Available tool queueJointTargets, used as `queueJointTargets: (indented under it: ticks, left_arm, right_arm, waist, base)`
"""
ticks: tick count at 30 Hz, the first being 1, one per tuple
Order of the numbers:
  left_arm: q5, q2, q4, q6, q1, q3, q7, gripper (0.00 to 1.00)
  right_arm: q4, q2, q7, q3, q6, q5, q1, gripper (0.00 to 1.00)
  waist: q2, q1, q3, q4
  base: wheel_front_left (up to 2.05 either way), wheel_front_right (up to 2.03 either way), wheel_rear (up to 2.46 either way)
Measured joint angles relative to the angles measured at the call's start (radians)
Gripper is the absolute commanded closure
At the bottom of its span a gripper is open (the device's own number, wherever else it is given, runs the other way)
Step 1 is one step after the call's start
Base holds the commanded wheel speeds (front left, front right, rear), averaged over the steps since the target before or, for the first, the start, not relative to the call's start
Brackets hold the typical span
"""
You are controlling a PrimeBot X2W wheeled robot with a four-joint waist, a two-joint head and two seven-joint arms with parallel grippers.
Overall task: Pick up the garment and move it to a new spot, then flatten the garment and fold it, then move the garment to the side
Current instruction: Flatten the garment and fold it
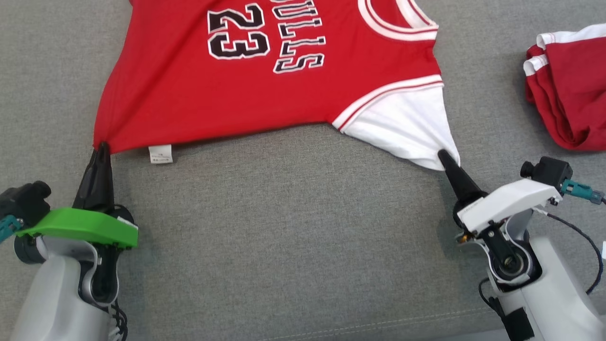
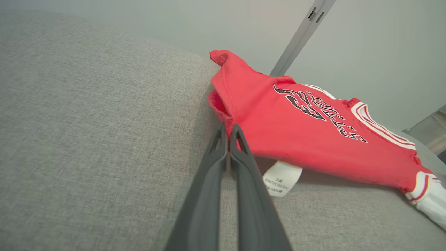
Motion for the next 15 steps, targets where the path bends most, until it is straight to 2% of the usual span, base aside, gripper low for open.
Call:
queueJointTargets:
  ticks: [3,7,11,15]
  left_arm:
    - [0.007,0.011,-0.016,0.000,0.066,-0.016,0.002,1.00]
    - [0.010,0.033,-0.041,0.000,0.126,-0.023,0.002,1.00]
    - [0.016,0.037,-0.063,0.000,0.193,-0.037,0.003,1.00]
    - [0.016,0.034,-0.077,-0.003,0.257,-0.031,0.003,1.00]
  right_arm:
    - [-0.016,-0.030,0.030,0.013,0.000,-0.006,0.086,1.00]
    - [-0.037,-0.034,0.045,0.018,-0.001,-0.006,0.168,1.00]
    - [-0.047,-0.063,0.046,0.008,-0.016,-0.015,0.253,1.00]
    - [-0.060,-0.063,0.048,0.010,-0.028,-0.015,0.333,1.00]
  waist:
    - [0.0000,0.0000,-0.043,0.000]
    - [0.0000,0.0000,-0.082,-0.004]
    - [0.0000,0.0000,-0.115,-0.013]
    - [0.0000,0.0000,-0.140,-0.023]
  base:
    - [0.00,0.00,0.00]
    - [0.00,0.00,0.00]
    - [0.00,0.00,0.00]
    - [0.00,0.00,0.00]
